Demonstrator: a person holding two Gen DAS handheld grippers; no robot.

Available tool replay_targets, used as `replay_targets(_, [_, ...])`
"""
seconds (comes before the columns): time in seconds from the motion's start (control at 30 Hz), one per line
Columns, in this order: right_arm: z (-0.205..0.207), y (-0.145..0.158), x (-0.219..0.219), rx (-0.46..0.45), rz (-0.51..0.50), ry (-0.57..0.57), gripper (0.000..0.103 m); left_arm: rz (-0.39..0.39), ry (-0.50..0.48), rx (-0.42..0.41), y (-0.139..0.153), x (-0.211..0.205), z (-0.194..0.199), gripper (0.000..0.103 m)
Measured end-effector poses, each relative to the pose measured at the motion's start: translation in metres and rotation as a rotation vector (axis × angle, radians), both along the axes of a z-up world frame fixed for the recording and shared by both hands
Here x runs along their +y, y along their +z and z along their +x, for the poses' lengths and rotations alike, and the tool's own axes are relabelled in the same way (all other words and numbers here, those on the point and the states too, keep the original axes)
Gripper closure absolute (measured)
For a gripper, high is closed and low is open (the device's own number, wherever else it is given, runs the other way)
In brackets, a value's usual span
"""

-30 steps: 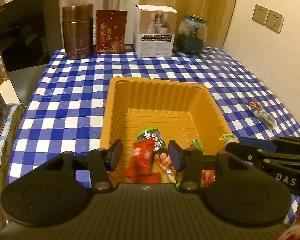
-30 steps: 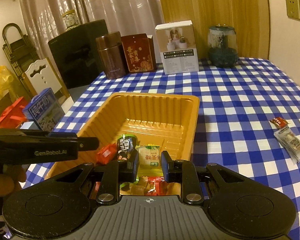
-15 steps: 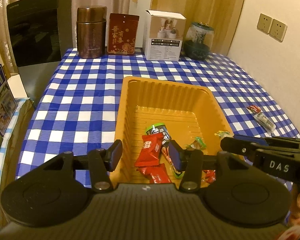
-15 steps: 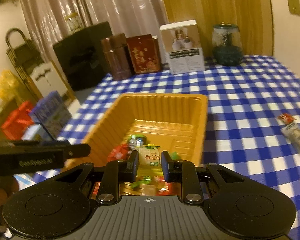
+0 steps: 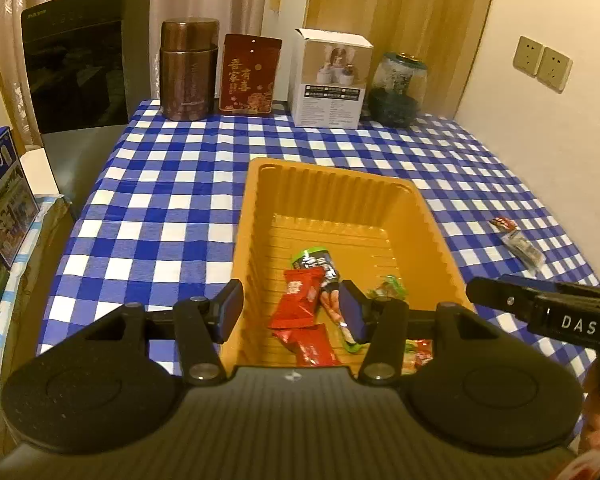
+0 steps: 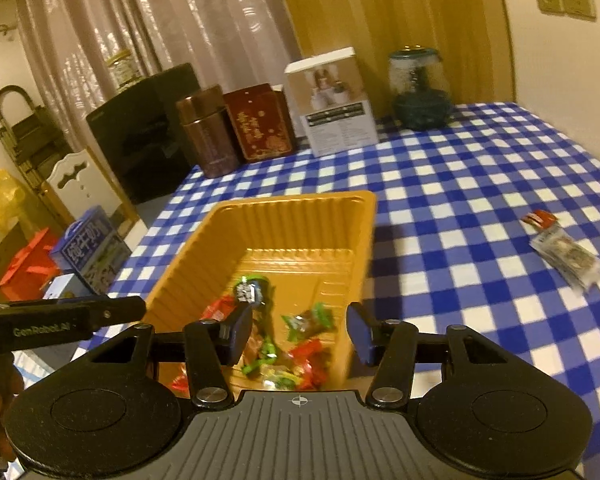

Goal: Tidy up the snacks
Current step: 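Open both tools to drop the red packet and yellow candy into the tray, then move both tools toward the clear-wrapped bar and red candy on the table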

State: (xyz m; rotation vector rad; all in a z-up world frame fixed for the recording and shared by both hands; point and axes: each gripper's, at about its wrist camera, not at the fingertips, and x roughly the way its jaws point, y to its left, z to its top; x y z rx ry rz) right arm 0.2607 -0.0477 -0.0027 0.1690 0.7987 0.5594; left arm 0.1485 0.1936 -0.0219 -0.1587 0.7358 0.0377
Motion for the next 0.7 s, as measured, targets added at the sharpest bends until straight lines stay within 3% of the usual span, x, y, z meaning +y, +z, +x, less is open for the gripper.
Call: replay_targets(0.7, [-0.049, 0.035, -0.060, -0.023, -0.007, -0.087, 0.050, -0.024, -0.030, -0.011, 0.028, -0.055, -0.045, 0.045])
